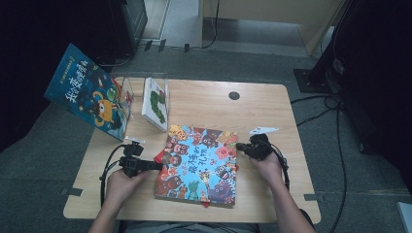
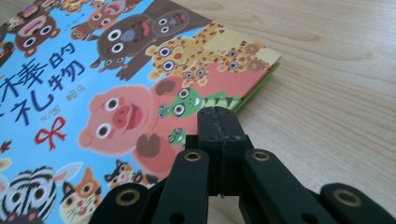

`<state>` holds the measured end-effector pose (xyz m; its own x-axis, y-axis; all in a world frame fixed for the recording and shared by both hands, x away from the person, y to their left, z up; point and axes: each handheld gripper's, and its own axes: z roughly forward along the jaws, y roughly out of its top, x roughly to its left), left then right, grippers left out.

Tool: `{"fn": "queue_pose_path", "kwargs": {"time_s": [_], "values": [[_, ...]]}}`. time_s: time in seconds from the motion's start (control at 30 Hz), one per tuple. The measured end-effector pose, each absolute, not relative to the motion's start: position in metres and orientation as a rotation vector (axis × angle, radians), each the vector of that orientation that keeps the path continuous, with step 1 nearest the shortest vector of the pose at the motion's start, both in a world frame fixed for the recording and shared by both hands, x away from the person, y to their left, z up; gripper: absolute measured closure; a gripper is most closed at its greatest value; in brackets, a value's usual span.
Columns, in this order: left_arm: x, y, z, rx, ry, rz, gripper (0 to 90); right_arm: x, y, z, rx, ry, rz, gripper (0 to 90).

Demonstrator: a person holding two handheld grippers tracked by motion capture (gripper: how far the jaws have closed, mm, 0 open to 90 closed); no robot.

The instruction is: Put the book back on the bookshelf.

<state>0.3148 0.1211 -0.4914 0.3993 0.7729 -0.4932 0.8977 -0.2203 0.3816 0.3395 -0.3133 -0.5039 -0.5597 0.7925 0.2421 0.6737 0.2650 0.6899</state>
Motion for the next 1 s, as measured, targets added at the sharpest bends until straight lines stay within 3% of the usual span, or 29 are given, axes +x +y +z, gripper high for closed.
{"fn": "queue_pose_path", "kwargs": {"time_s": [0.47, 0.7, 1.0], "values": [[0.32, 0.121, -0.493, 2.018, 1.406, -0.284, 49.3, 0.316, -0.314, -0.503, 1.304, 2.434, 1.233, 90.0], [0.319, 0.117, -0.493, 2.022, 1.386, -0.307, 34.3, 0.31, -0.313, -0.502, 1.31, 2.442, 1.243, 90.0], [0.32, 0.121, -0.494, 2.004, 1.423, -0.386, 35.0, 0.305, -0.314, -0.504, 1.288, 2.481, 1.231, 90.0]]}}
